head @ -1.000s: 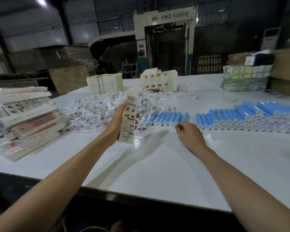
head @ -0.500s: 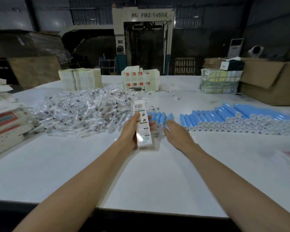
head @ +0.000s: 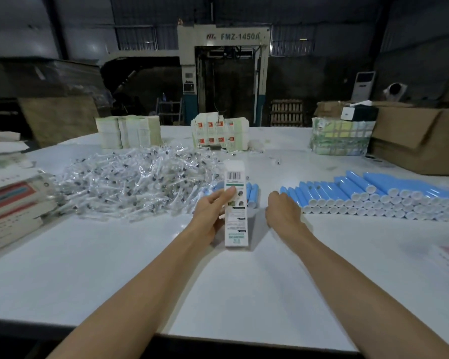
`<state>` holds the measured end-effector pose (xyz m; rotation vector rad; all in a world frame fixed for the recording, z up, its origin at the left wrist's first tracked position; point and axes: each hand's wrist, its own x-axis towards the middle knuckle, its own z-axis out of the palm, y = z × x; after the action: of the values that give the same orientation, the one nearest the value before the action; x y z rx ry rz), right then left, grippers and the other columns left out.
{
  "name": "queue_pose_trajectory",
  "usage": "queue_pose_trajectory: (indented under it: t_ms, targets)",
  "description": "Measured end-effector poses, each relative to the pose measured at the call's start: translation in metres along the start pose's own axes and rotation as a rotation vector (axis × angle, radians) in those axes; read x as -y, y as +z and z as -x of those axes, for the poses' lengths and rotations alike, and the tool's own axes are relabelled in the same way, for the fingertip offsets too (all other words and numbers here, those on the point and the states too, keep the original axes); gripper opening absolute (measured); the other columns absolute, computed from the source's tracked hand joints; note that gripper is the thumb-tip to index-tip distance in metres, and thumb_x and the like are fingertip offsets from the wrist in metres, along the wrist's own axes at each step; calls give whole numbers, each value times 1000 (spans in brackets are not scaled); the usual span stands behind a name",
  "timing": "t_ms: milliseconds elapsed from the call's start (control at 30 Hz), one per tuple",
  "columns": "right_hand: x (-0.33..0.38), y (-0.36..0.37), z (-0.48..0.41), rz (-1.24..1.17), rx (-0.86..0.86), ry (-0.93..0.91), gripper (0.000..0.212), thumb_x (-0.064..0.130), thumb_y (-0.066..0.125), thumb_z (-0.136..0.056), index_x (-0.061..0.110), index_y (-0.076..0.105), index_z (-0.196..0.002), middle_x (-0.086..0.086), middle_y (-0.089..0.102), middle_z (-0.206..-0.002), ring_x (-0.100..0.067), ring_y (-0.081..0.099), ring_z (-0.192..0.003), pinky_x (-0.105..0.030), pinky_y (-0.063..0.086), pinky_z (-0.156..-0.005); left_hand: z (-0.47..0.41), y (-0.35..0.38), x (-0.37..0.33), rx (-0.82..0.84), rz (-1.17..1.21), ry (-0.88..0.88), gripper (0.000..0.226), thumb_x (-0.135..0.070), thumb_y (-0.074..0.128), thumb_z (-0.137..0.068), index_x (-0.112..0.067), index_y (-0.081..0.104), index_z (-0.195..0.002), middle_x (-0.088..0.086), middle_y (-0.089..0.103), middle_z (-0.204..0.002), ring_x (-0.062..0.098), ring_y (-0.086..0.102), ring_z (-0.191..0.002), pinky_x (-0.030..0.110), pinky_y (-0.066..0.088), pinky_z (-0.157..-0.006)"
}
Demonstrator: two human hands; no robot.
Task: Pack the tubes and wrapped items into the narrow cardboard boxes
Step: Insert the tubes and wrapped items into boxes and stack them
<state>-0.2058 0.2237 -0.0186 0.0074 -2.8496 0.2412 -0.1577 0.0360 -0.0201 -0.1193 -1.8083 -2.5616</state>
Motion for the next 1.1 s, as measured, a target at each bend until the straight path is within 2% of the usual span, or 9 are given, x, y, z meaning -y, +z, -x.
queue_pose_trajectory:
  t_ms: [133, 233, 333, 467, 567, 633, 733, 900, 1100]
  targets:
    - [-7, -9, 5, 25, 172, -24, 32, -4, 59, -92, 14, 39, -76, -14, 64, -107, -29, 54, -88, -30, 36, -60, -2, -1, -2, 80, -17, 46, 38, -35, 84, -85, -17, 82, -117, 19, 78, -122, 35, 73, -106, 58, 53, -105]
    - [-18, -24, 9, -197, 191, 36, 15, -2, 52, -97, 4, 53, -110, -16, 56, -115, -33, 57, -98, -31, 38, -60, -4, -3, 0, 122, -44, 70, 30, -34, 84, -90, -20, 83, -116, 19, 77, -124, 35, 73, -107, 62, 50, -108]
    - [-30, -57, 6, -529, -8, 67, 52, 1, 53, -100, 5, 30, -147, -23, 55, -130, -39, 61, -110, -41, 49, -80, -6, -4, 1, 180, -74, 85, 36, -37, 86, -90, -22, 81, -122, 16, 77, -127, 33, 74, -111, 63, 52, -106]
    - [-29, -120, 5, -1216, -337, -143, 89, 3, 69, -96, 35, 14, -160, 4, 57, -122, -17, 73, -99, -40, 63, -80, -3, -1, 0, 237, -103, 99, 45, -46, 88, -85, -23, 80, -123, 11, 77, -127, 28, 75, -110, 62, 53, -106]
    - [-14, -152, 4, -1429, -401, -357, 98, 2, 74, -92, 40, 16, -161, -3, 49, -140, -15, 69, -114, -40, 64, -84, -2, -1, -2, 249, -119, 106, 47, -47, 88, -86, -23, 79, -126, 9, 77, -129, 26, 74, -114, 55, 56, -105]
    - [-2, -163, 0, -1346, -413, -412, 96, 3, 74, -91, 42, 19, -160, -15, 41, -151, -20, 68, -116, -41, 65, -84, -2, -1, -2, 264, -122, 114, 47, -47, 87, -88, -23, 78, -128, 10, 76, -131, 27, 74, -117, 50, 58, -101]
    - [11, -163, -8, -1118, -337, -410, 93, 3, 75, -91, 43, 22, -156, -11, 42, -151, -24, 72, -101, -45, 66, -82, -1, -1, -2, 274, -107, 119, 46, -44, 86, -90, -22, 77, -129, 11, 76, -132, 27, 74, -116, 43, 62, -94]
    - [16, -149, -10, -802, -126, -417, 86, 10, 79, -87, 38, 26, -149, -11, 65, -114, -29, 71, -90, -53, 62, -77, 1, 2, -4, 244, -117, 119, 47, -45, 87, -88, -21, 78, -127, 11, 77, -127, 23, 75, -110, 39, 62, -88]
    - [18, -131, -14, -661, 8, -410, 41, 25, 78, -91, 28, 51, -121, 3, 60, -112, -19, 64, -90, -27, 54, -72, 3, 6, -2, 189, -84, 103, 39, -41, 81, -95, -21, 76, -129, 13, 77, -126, 32, 75, -114, 49, 62, -97]
